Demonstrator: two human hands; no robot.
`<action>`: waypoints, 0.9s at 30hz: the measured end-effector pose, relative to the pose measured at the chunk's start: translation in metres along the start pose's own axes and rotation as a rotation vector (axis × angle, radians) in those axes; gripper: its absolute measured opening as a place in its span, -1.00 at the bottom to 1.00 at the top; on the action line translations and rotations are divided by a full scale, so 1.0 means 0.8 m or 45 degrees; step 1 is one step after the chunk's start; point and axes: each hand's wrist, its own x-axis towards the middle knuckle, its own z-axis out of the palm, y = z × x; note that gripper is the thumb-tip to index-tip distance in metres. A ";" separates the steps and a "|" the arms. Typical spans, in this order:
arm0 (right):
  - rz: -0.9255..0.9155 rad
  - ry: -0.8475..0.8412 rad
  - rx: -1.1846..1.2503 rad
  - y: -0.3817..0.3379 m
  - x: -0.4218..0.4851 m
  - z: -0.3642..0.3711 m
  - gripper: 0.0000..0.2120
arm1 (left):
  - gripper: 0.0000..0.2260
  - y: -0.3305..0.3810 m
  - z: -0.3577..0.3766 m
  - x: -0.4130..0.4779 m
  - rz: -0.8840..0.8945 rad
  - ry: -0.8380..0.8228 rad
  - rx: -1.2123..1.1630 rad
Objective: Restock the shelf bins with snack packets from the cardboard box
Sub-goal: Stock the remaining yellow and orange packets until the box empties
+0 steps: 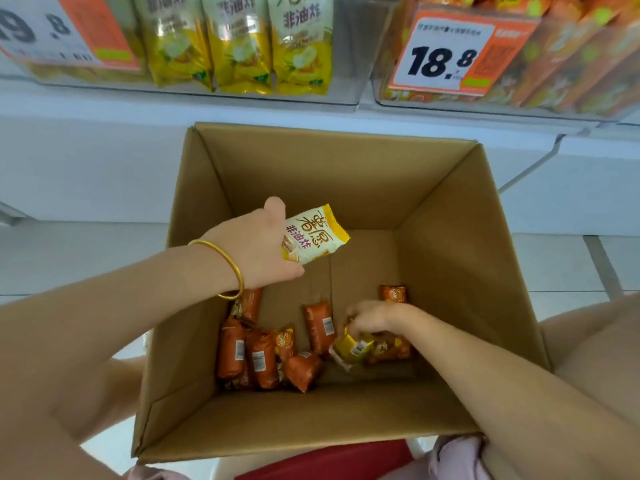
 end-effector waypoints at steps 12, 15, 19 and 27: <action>-0.693 0.438 0.481 -0.048 -0.219 -0.145 -0.67 | -0.37 0.034 -0.074 -0.001 -0.004 0.268 -0.559; -0.778 0.444 0.544 -0.053 -0.242 -0.143 -0.67 | -0.43 0.032 -0.085 -0.004 -0.021 0.294 -0.704; -0.812 0.717 0.587 -0.067 -0.246 -0.136 -0.64 | -0.39 0.026 -0.091 -0.004 -0.027 0.354 -0.794; -0.788 0.493 1.262 -0.089 -0.232 -0.141 -0.74 | -0.37 0.032 -0.088 -0.003 0.058 0.393 -0.891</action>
